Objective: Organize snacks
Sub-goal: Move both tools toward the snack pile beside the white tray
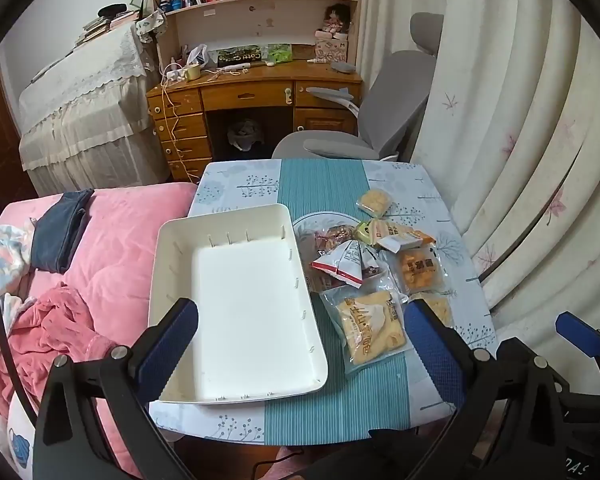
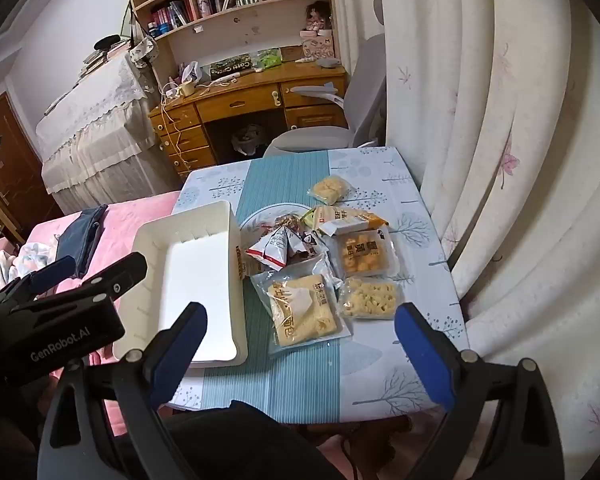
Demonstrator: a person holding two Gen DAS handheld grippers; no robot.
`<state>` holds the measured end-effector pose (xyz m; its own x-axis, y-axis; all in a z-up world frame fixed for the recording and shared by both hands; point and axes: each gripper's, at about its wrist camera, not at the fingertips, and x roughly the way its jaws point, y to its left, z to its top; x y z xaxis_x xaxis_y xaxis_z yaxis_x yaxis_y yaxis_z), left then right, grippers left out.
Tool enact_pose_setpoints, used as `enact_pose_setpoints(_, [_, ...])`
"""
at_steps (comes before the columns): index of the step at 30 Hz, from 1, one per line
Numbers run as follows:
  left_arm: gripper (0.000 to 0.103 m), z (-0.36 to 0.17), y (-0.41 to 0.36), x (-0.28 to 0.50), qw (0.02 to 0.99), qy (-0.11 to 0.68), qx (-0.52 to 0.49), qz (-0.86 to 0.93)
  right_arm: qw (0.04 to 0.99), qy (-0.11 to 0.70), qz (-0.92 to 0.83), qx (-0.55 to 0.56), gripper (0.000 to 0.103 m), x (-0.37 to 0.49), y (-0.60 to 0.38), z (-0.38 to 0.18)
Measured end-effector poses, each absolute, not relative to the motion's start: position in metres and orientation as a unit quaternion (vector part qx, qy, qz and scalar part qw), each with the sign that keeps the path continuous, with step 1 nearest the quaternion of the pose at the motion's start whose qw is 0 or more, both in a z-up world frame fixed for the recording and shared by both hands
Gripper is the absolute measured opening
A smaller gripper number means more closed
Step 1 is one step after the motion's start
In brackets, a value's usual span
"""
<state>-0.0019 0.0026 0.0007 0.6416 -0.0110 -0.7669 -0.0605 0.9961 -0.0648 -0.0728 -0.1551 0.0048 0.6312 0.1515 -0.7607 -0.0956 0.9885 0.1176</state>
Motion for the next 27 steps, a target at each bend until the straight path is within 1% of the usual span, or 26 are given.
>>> enact_pose_setpoints(5, [0.102,0.003,0.005,0.008,0.899,0.438,-0.028,0.015,0.902,0.425,0.070,0.034,0.096,-0.070,-0.155,0.004])
enact_pose_setpoints(8, [0.102,0.001,-0.002,0.002,0.903,0.429,-0.022,0.023,0.902,0.425,0.071,0.035,0.096,-0.069,-0.154,0.004])
enact_pose_setpoints(14, [0.102,-0.007,0.005,0.016,0.897,0.441,-0.015,0.005,0.899,0.430,0.073,0.040,0.096,-0.070,-0.151,0.008])
enact_pose_setpoints(22, [0.102,-0.011,0.017,0.025,0.895,0.445,-0.005,-0.017,0.899,0.430,0.062,0.049,0.096,-0.061,-0.137,-0.011])
enact_pose_setpoints(27, [0.102,-0.018,0.023,0.032,0.890,0.456,0.005,-0.034,0.904,0.421,0.048,0.052,0.096,-0.068,-0.128,-0.010])
